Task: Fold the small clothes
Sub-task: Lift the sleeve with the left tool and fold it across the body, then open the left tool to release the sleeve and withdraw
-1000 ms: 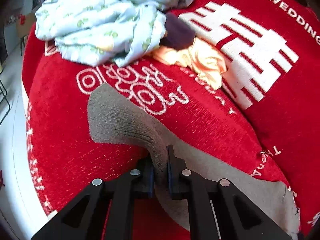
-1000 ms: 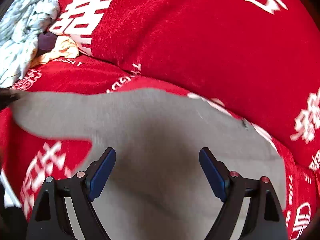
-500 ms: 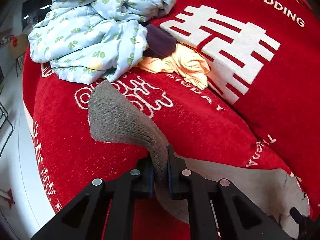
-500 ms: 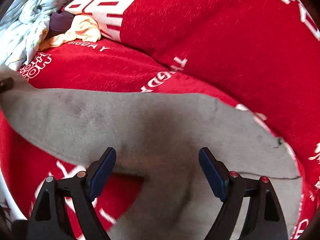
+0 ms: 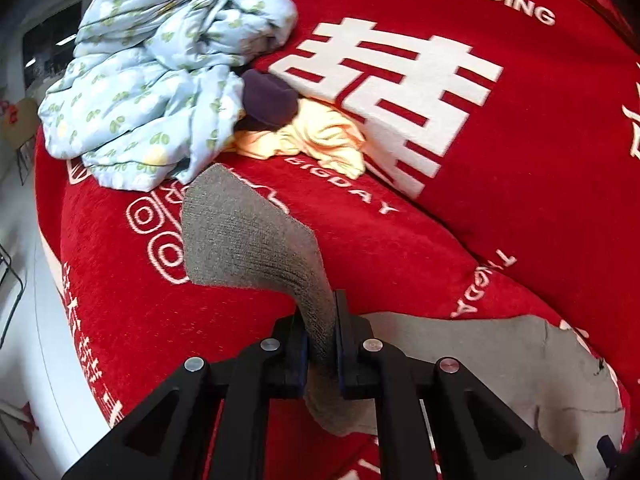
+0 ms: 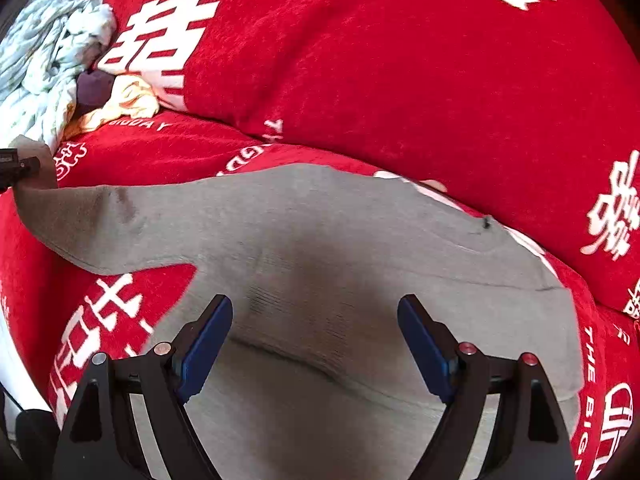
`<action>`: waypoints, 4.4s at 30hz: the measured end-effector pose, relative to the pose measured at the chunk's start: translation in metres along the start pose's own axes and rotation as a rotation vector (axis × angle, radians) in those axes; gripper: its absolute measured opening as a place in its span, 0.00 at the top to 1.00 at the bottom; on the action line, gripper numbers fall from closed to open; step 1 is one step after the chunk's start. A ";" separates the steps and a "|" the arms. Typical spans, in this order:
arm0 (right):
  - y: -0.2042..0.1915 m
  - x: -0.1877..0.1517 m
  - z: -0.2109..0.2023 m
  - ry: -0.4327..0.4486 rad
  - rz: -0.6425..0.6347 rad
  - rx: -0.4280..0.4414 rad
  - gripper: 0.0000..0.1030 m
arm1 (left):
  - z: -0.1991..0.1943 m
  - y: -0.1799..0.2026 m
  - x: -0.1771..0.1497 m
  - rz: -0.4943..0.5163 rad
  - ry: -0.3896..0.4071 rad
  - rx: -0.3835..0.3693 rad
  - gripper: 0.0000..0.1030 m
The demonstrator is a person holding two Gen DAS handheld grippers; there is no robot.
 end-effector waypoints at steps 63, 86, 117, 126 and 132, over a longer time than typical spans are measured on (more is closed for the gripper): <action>0.238 -0.130 -0.044 0.007 0.356 -0.064 0.15 | -0.096 0.287 -0.101 0.438 0.005 -0.082 0.89; 0.280 -0.146 -0.053 0.030 0.409 -0.085 0.15 | -0.129 0.368 -0.170 0.623 -0.001 -0.154 0.89; 0.319 -0.173 -0.049 0.022 0.497 -0.079 0.15 | -0.099 0.431 -0.251 0.767 -0.147 -0.178 0.89; 0.323 -0.176 -0.052 0.020 0.496 -0.089 0.15 | -0.091 0.423 -0.263 0.744 -0.221 -0.237 0.82; 0.316 -0.168 -0.053 0.022 0.477 -0.087 0.15 | -0.097 0.411 -0.251 0.680 -0.210 -0.329 0.09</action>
Point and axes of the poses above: each gripper's, at about its wrist camera, not at the fingertips, and z roughly the way its jaws point, y to its right, x to its top, the point moved 5 cm from there along z, roughly the way its jaws point
